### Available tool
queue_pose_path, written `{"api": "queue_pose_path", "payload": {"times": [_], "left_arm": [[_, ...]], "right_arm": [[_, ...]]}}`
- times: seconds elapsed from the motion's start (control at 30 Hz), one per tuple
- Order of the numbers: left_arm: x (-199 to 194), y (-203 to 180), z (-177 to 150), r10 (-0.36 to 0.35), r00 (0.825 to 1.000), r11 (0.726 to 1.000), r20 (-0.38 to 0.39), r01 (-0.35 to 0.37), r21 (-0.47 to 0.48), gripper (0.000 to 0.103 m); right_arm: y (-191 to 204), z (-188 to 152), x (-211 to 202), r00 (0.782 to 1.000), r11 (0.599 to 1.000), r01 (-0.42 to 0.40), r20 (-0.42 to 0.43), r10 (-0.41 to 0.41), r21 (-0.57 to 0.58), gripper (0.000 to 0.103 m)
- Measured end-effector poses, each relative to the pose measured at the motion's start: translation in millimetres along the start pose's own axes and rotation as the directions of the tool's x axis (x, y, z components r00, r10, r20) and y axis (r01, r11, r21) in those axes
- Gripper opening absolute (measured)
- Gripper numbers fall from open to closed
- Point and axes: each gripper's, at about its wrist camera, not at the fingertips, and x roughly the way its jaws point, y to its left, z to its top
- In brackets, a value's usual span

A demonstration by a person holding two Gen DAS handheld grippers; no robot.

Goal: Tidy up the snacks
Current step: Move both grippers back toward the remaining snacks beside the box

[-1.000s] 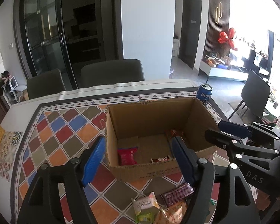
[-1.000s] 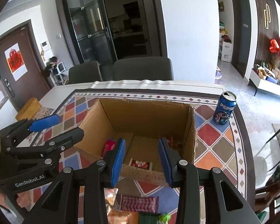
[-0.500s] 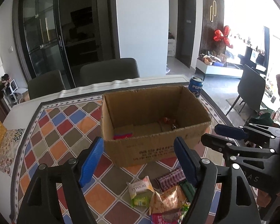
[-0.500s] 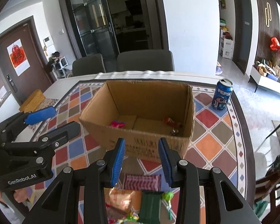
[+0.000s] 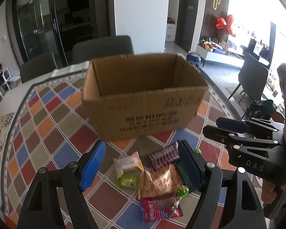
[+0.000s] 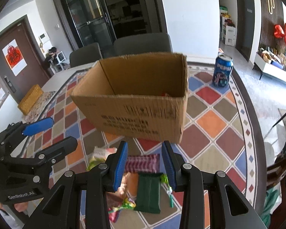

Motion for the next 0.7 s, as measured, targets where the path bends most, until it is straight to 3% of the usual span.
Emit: {"api": "queue_pose_path", "payload": {"times": [0.7], "left_arm": [[65.2, -12.1, -59.6, -0.027, 0.976, 0.999, -0.217, 0.022, -0.028, 0.078]], "right_arm": [[-23.9, -58.6, 50.4, 0.985, 0.998, 0.006, -0.17, 0.005, 0.063, 0.038]]}}
